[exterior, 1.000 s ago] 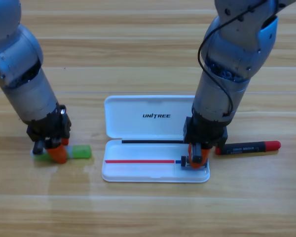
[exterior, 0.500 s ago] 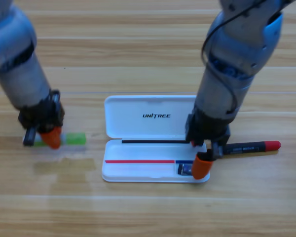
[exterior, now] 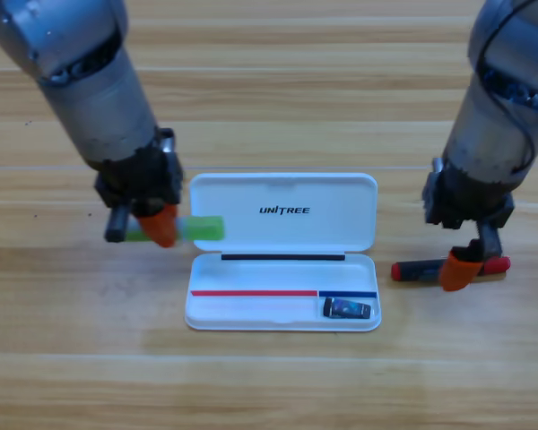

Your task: Clean up eraser and pencils

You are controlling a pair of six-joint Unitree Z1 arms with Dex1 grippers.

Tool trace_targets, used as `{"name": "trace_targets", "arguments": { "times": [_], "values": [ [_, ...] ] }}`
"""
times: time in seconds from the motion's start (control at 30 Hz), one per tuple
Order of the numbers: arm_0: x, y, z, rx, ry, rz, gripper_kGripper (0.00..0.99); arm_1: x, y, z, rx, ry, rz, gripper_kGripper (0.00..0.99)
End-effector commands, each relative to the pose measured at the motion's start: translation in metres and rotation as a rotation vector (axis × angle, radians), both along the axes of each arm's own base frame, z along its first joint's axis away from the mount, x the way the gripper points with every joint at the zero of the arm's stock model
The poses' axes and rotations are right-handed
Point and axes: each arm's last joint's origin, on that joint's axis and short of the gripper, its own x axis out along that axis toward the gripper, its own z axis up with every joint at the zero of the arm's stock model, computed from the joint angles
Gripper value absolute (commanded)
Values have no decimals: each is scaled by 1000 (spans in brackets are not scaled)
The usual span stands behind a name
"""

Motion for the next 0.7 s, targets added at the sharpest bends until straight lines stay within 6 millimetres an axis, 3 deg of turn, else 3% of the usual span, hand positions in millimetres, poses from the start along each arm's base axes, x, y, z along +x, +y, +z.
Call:
{"name": "trace_targets", "arguments": {
  "times": [0.03, 0.23, 0.53, 0.7],
  "values": [
    [-12, -36, -28, 41, 67, -57, 0, 38, -16, -50, -78, 35, -57, 870],
    [-16, -58, -42, 52, 94, -75, 0, 51, -18, -70, -95, 47, -54, 859],
    [-18, -80, -57, 54, 118, -83, 0, 56, -16, -87, -99, 70, -50, 753],
    [-18, -85, -61, 58, 123, -79, 0, 55, -15, -89, -69, 100, -36, 468]
  ]
}}
